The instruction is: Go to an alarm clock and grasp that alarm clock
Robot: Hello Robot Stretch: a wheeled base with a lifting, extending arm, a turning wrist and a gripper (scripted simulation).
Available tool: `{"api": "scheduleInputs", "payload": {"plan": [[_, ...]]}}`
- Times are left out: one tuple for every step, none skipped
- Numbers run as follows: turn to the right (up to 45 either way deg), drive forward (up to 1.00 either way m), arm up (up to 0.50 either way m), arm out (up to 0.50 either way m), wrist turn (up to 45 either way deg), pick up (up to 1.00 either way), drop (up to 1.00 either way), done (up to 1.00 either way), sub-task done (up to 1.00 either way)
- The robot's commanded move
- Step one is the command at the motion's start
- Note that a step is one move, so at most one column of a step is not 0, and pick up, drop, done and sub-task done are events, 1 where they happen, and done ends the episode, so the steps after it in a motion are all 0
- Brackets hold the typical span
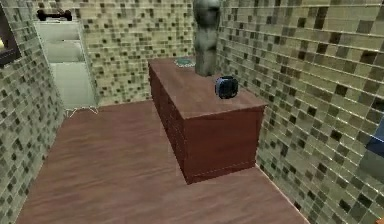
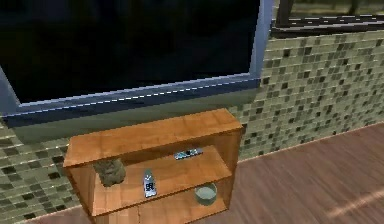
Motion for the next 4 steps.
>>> {"api": "scheduleInputs", "payload": {"plan": [[6.0, 0.0, 0.0, 0.0, 0.0, 0.0, 0.0, 0.0, 0.0], [0.0, 0.8, 0.0, 0.0, 0.0, 0.0, 0.0, 0.0, 0.0], [-45.0, 0.0, 0.0, 0.0, 0.0, 0.0, 0.0, 0.0, 0.0], [-30.0, 0.0, 0.0, 0.0, 0.0, 0.0, 0.0, 0.0, 0.0]]}}
